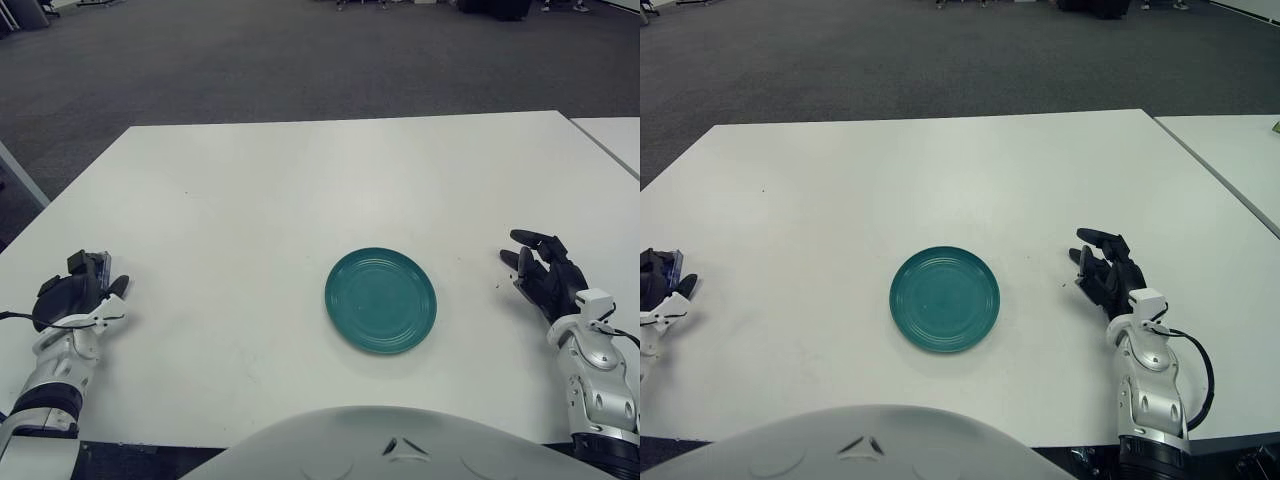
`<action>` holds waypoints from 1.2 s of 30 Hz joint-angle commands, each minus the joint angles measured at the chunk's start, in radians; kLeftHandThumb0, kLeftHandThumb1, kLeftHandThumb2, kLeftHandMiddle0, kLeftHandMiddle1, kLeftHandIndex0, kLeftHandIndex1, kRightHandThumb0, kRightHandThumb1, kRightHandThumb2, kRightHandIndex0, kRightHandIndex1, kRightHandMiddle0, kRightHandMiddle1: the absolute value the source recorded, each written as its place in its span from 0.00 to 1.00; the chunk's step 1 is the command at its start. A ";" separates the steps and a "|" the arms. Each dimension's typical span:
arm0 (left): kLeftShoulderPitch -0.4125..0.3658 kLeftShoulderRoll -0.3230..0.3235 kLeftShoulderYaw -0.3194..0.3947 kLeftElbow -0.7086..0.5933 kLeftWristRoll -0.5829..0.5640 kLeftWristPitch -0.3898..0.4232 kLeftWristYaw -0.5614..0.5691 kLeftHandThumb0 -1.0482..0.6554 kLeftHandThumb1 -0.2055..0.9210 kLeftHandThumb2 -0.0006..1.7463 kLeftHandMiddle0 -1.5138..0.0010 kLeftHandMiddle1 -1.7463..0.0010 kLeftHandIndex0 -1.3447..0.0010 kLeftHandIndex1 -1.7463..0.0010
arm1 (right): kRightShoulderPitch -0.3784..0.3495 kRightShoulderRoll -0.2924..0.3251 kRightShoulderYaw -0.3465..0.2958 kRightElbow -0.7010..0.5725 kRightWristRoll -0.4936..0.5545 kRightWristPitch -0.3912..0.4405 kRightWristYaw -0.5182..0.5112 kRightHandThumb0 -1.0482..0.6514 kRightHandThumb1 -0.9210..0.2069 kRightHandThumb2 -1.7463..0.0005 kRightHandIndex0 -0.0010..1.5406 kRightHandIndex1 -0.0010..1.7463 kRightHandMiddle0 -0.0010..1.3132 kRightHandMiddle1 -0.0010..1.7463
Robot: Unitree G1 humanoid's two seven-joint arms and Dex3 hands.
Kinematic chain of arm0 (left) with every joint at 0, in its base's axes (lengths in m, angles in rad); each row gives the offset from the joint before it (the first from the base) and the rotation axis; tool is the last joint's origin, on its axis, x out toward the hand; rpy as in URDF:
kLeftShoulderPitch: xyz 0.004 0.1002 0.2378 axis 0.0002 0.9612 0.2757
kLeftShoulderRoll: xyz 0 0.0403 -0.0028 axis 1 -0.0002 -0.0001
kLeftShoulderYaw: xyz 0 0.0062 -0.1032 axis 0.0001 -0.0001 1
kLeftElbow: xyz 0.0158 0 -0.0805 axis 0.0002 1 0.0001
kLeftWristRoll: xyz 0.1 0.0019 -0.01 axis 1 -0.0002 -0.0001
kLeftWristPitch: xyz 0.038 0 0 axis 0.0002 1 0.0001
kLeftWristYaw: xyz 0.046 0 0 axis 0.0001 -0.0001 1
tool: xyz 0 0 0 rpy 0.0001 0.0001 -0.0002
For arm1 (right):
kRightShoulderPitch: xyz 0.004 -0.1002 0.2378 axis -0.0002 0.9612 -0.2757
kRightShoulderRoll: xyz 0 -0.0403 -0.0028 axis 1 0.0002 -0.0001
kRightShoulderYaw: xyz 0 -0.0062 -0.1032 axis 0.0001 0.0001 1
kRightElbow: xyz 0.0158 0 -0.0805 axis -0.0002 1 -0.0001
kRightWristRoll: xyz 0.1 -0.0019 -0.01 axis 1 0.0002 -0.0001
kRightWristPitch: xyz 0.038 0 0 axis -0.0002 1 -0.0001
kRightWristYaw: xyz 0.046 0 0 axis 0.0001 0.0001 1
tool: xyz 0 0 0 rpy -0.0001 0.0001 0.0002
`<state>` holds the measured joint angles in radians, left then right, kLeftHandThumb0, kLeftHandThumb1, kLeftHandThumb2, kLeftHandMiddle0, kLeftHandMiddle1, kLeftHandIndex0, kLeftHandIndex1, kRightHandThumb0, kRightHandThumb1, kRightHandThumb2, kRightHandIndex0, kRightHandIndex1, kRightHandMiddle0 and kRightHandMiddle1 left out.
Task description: Put the gum into the plate.
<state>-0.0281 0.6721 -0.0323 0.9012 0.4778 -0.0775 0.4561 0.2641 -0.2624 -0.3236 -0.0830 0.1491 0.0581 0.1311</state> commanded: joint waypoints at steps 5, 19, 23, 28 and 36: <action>0.062 -0.089 -0.076 -0.169 0.001 0.028 -0.092 0.20 1.00 0.32 0.66 0.47 0.87 0.23 | -0.001 0.007 0.007 0.002 0.000 0.023 -0.002 0.16 0.00 0.52 0.19 0.38 0.00 0.62; 0.120 -0.090 -0.099 -0.489 0.003 0.126 -0.204 0.23 1.00 0.30 0.68 0.46 0.85 0.19 | -0.002 0.016 0.019 -0.012 0.003 0.022 0.002 0.16 0.00 0.52 0.18 0.38 0.00 0.62; 0.137 -0.083 -0.108 -0.561 0.013 0.147 -0.249 0.24 1.00 0.30 0.69 0.47 0.86 0.17 | -0.004 0.020 0.019 -0.007 0.005 0.015 0.001 0.16 0.00 0.52 0.18 0.38 0.00 0.61; 0.145 -0.088 -0.131 -0.628 0.032 0.163 -0.292 0.24 1.00 0.30 0.70 0.46 0.89 0.15 | -0.003 0.027 0.021 -0.010 0.009 0.017 0.000 0.15 0.00 0.53 0.18 0.38 0.00 0.61; 0.175 -0.093 -0.167 -0.774 0.091 0.202 -0.346 0.22 1.00 0.32 0.71 0.48 0.90 0.18 | -0.002 0.031 0.023 -0.005 0.004 0.007 0.003 0.15 0.00 0.53 0.17 0.37 0.00 0.60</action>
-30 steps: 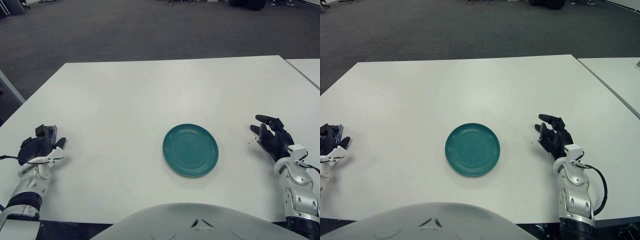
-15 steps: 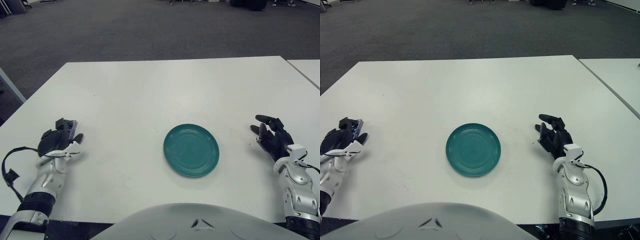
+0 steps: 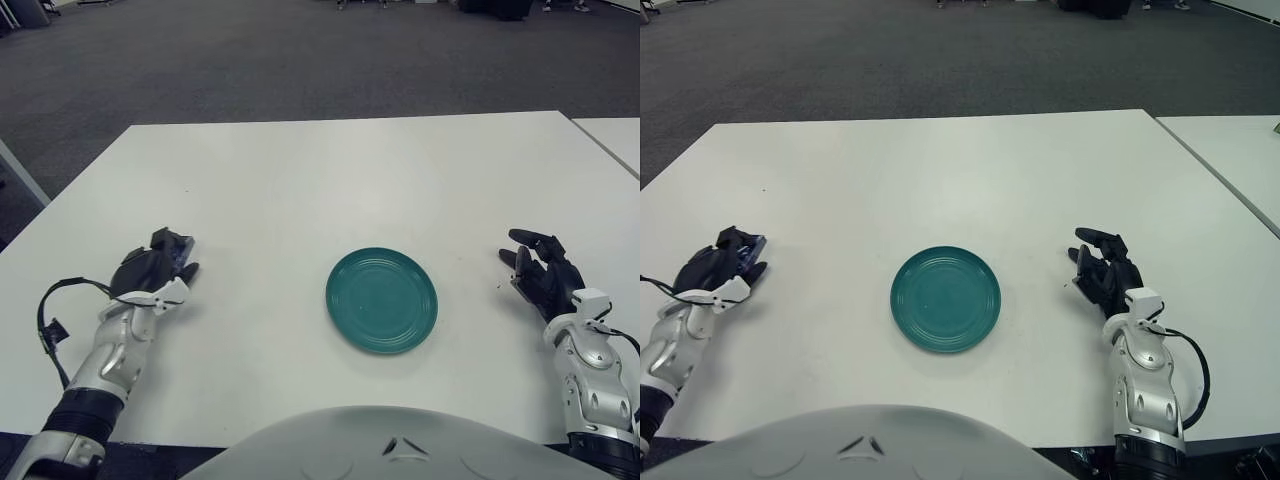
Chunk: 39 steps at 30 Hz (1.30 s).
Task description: Put the gum into the plate.
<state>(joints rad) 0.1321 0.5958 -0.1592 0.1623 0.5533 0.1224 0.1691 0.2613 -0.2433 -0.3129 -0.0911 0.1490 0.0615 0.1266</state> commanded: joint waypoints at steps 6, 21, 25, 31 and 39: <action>-0.017 -0.008 -0.070 -0.055 0.057 0.009 -0.112 0.22 1.00 0.34 0.73 0.49 0.91 0.20 | 0.006 0.014 0.019 0.004 0.003 0.001 0.010 0.14 0.00 0.53 0.17 0.37 0.00 0.61; -0.124 -0.040 -0.134 -0.042 0.137 -0.031 -0.133 0.21 1.00 0.36 0.71 0.48 0.91 0.22 | 0.023 0.023 0.023 -0.004 0.013 0.002 0.010 0.13 0.00 0.51 0.17 0.36 0.00 0.61; -0.155 -0.063 -0.166 -0.026 0.170 -0.043 -0.123 0.20 1.00 0.36 0.70 0.45 0.90 0.21 | 0.023 0.026 0.019 0.004 0.018 -0.004 0.011 0.13 0.00 0.52 0.18 0.36 0.00 0.62; -0.188 -0.096 -0.209 -0.025 0.210 -0.038 -0.136 0.20 1.00 0.37 0.70 0.42 0.90 0.20 | 0.034 0.028 0.020 -0.001 0.012 -0.012 0.009 0.13 0.00 0.52 0.18 0.36 0.00 0.63; -0.206 -0.123 -0.262 -0.068 0.274 -0.029 -0.157 0.18 1.00 0.39 0.71 0.38 0.91 0.19 | 0.045 0.038 0.028 -0.014 0.002 -0.009 -0.005 0.13 0.00 0.51 0.18 0.37 0.01 0.64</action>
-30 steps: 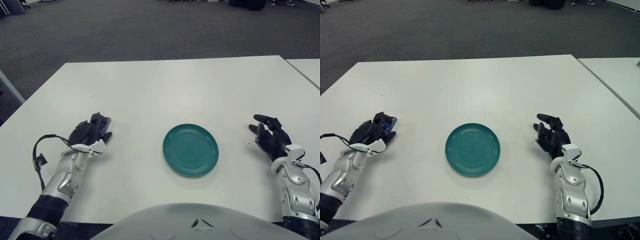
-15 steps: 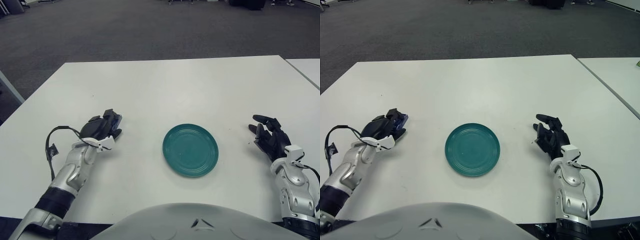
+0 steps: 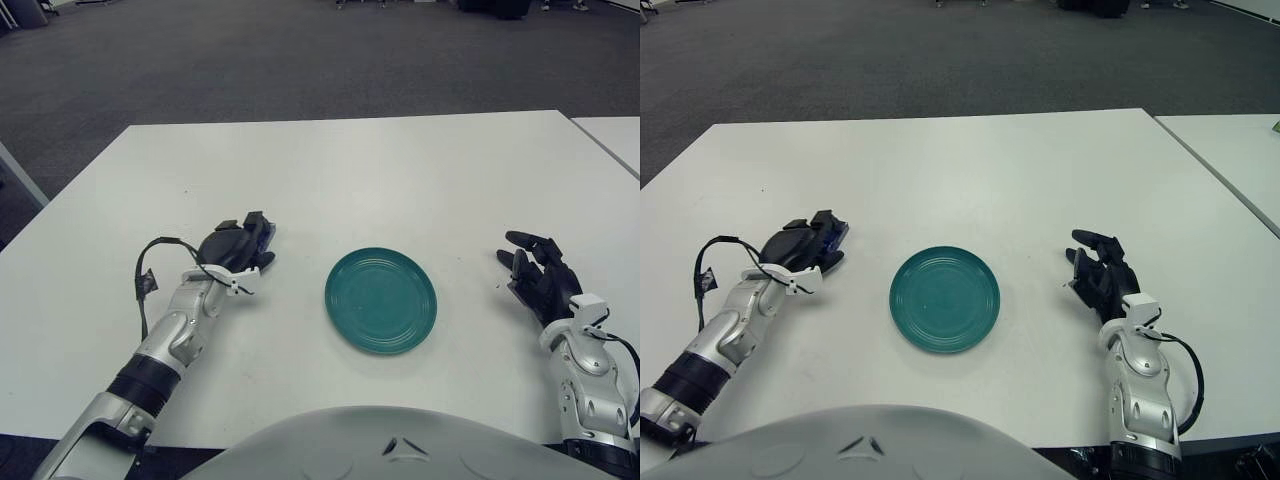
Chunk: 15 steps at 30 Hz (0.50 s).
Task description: Put the gum into the plate.
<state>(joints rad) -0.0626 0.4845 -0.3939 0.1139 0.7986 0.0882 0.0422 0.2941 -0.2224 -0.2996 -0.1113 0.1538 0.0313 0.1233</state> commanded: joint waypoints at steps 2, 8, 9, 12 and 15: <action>-0.012 -0.017 -0.036 -0.030 0.042 0.011 -0.038 0.18 1.00 0.39 0.71 0.38 0.92 0.19 | 0.013 0.021 0.017 0.007 -0.005 0.019 -0.006 0.13 0.00 0.51 0.18 0.37 0.02 0.64; -0.033 -0.043 -0.073 -0.010 0.101 0.018 -0.032 0.19 1.00 0.40 0.73 0.38 0.92 0.20 | 0.016 0.028 0.017 0.015 0.001 0.011 -0.004 0.13 0.00 0.52 0.18 0.37 0.01 0.64; -0.034 -0.046 -0.075 -0.007 0.106 0.018 -0.030 0.19 1.00 0.40 0.73 0.38 0.93 0.21 | 0.017 0.029 0.018 0.015 0.001 0.010 -0.004 0.13 0.00 0.52 0.18 0.36 0.01 0.64; -0.046 -0.057 -0.088 0.014 0.132 0.022 -0.016 0.19 1.00 0.40 0.73 0.39 0.92 0.21 | 0.018 0.032 0.018 0.019 0.004 0.002 -0.002 0.12 0.00 0.52 0.18 0.36 0.02 0.64; -0.055 -0.062 -0.094 0.031 0.151 0.019 0.006 0.18 1.00 0.39 0.72 0.39 0.91 0.22 | 0.021 0.036 0.021 0.017 0.003 -0.002 -0.001 0.13 0.00 0.52 0.18 0.36 0.02 0.64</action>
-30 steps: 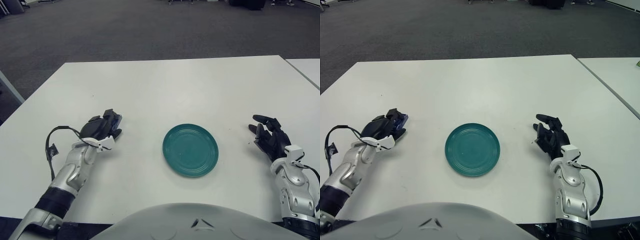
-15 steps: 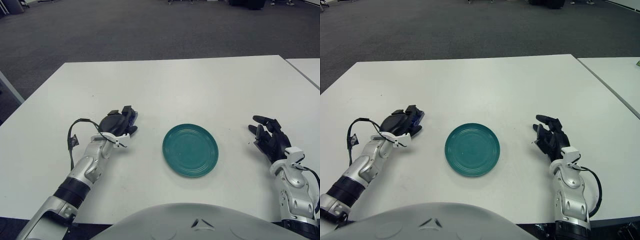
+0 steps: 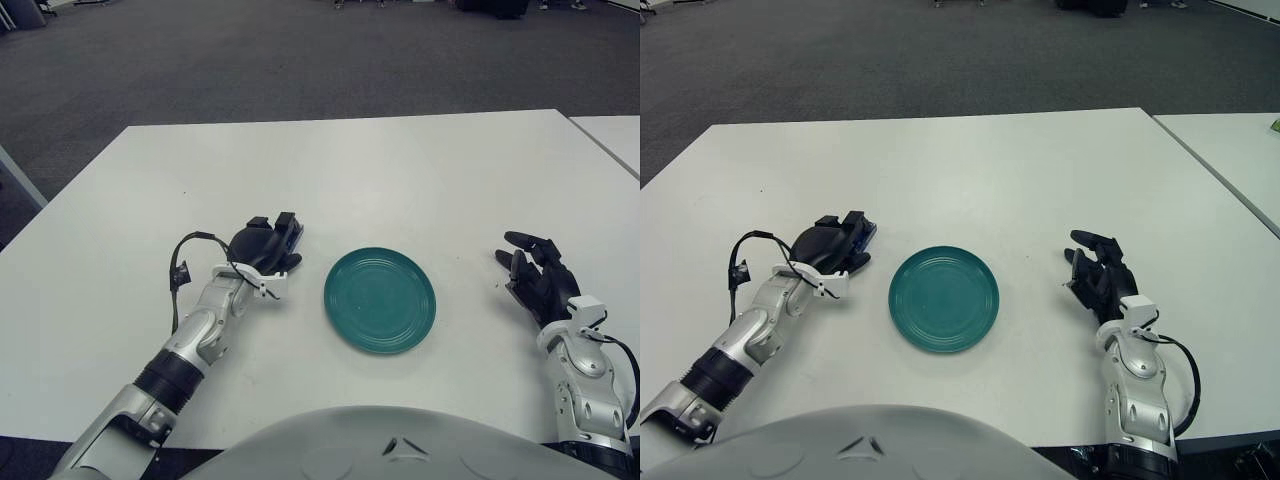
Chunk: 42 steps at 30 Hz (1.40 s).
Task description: Put the gum into the plate.
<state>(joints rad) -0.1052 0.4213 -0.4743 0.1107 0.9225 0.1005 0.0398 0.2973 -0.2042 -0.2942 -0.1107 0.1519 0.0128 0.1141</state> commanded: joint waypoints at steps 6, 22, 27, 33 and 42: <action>-0.019 -0.010 -0.018 0.055 0.054 0.005 0.046 0.19 1.00 0.38 0.71 0.37 0.90 0.21 | 0.020 0.014 0.021 0.014 -0.002 0.019 0.007 0.14 0.00 0.53 0.19 0.36 0.00 0.63; 0.011 -0.012 -0.037 0.034 0.063 -0.049 0.090 0.19 1.00 0.37 0.70 0.28 0.90 0.17 | 0.028 0.016 0.018 0.008 0.004 0.019 0.006 0.14 0.00 0.52 0.18 0.37 0.00 0.63; 0.021 0.038 -0.060 0.025 0.067 -0.150 0.113 0.19 1.00 0.37 0.70 0.25 0.90 0.13 | 0.030 0.013 0.017 0.000 0.005 0.024 0.007 0.14 0.00 0.52 0.16 0.36 0.00 0.61; 0.034 0.106 -0.075 0.060 0.082 -0.273 0.176 0.19 1.00 0.37 0.71 0.26 0.90 0.12 | 0.025 0.007 0.013 0.004 0.005 0.031 0.007 0.15 0.00 0.53 0.15 0.36 0.00 0.59; 0.019 0.196 -0.106 0.106 0.155 -0.435 0.340 0.21 1.00 0.37 0.70 0.25 0.84 0.09 | 0.022 0.004 0.001 0.006 0.012 0.037 0.009 0.14 0.00 0.52 0.14 0.33 0.00 0.60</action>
<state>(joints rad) -0.0900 0.5808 -0.5620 0.1927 1.0415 -0.3023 0.3653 0.3066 -0.2037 -0.2909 -0.1172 0.1536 0.0191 0.1168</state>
